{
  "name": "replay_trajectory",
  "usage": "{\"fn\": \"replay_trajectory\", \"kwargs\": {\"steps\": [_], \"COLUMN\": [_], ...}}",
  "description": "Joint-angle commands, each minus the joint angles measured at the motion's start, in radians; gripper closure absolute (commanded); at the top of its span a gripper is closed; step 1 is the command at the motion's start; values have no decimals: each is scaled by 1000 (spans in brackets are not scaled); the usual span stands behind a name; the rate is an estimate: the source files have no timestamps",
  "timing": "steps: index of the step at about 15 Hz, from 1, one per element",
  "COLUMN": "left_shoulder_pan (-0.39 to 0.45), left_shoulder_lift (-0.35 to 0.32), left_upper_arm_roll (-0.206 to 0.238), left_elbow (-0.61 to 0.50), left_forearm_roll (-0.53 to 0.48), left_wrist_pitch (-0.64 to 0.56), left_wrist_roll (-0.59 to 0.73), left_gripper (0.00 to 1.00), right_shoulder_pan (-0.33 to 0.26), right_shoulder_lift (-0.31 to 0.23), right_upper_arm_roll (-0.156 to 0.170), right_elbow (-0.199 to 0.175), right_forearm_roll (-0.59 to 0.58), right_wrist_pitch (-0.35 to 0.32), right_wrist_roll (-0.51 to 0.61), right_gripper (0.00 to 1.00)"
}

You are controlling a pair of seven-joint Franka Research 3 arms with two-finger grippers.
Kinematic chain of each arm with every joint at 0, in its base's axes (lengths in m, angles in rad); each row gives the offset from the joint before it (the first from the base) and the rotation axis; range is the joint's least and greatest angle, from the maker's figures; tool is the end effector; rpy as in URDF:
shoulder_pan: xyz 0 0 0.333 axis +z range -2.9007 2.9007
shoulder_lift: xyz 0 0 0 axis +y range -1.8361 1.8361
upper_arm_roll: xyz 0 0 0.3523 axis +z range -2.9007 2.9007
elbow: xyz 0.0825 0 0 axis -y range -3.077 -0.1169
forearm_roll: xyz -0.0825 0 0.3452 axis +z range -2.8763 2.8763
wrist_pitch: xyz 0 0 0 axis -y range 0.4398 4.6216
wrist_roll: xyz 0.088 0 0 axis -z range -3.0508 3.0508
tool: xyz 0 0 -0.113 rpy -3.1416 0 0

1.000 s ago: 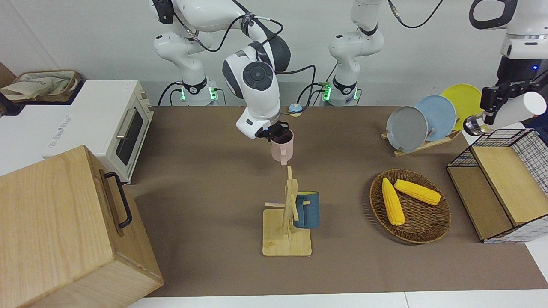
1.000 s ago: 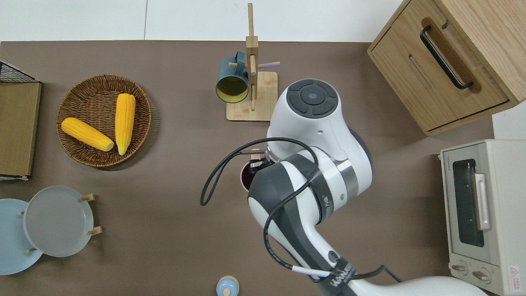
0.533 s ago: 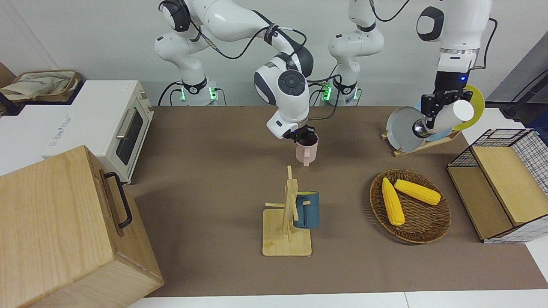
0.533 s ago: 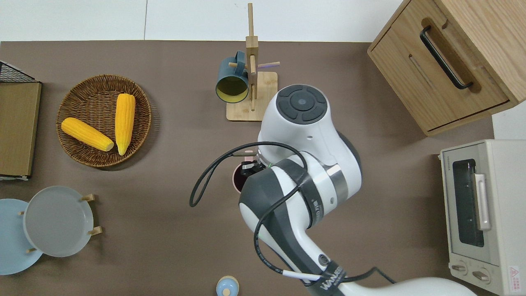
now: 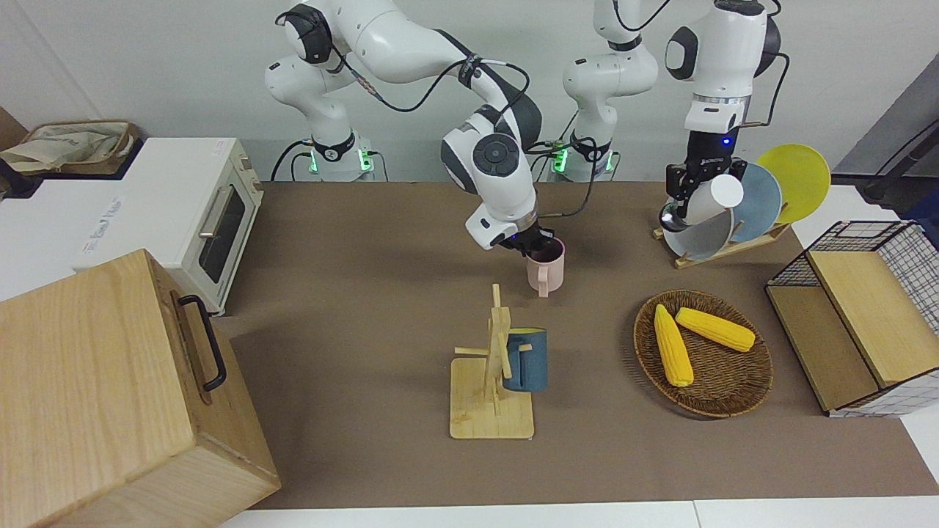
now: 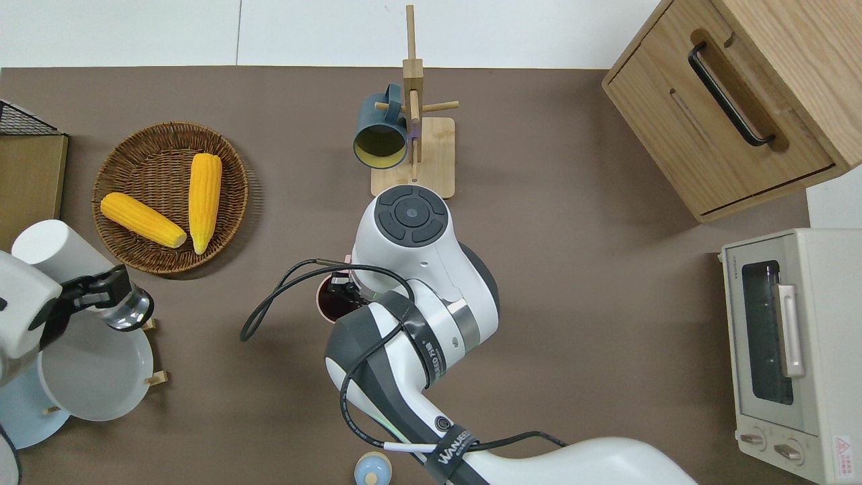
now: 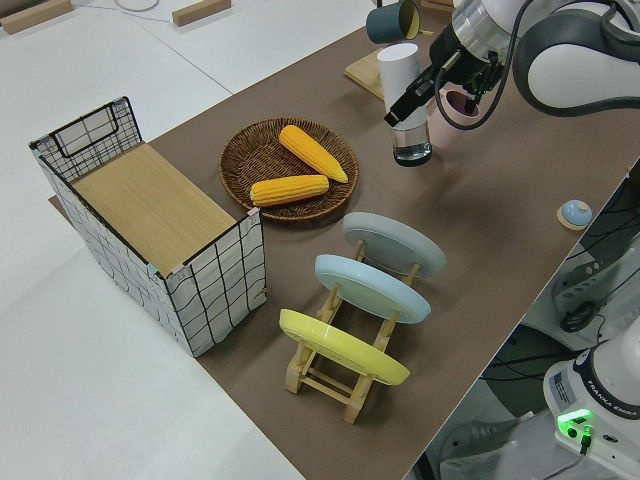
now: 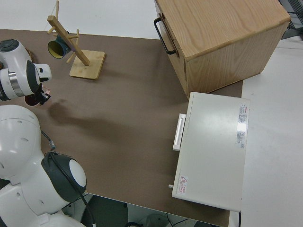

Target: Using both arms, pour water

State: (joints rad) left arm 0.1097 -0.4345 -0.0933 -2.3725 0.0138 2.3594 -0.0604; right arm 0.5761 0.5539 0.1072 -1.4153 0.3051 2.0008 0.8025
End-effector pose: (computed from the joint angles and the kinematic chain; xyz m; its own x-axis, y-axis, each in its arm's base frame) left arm 0.4054 0.0010 0.5724 0.9107 0.0574 0.4092 0.0751 -0.9968 -0.0274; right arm 0.5393 0.4435 0.4268 0.9471 -0.2227 -0.2311 -0.2767 -0.9315 -0.2363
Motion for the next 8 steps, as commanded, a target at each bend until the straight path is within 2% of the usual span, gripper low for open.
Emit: {"fn": "replay_trajectory", "kwargs": {"steps": [1,5,7,8], "left_shoulder_pan": [-18,-21,-21,-19], "left_shoulder_lift": [-53,-52,-52,-50], "left_upper_arm_roll": [12,10,10,10], "left_elbow": [-36,-40,-45,-45], "left_forearm_roll": [-5,-15,-15,-15], "left_wrist_pitch": [27,27,27,29], "left_wrist_roll": [-16,-19,-18,-18], "left_gripper": [1000,1000,1000,1000], "right_shoulder_pan": [19,28,30,30], "right_shoulder_lift": [67,78,78,78], "right_upper_arm_roll": [-1,-3,-3,-1], "right_elbow": [55,55,46,44], "right_forearm_roll": [28,28,31,34], "right_wrist_pitch": [52,59,85,98], "right_wrist_roll": [40,47,50,50], "right_gripper": [1000,1000,1000,922]}}
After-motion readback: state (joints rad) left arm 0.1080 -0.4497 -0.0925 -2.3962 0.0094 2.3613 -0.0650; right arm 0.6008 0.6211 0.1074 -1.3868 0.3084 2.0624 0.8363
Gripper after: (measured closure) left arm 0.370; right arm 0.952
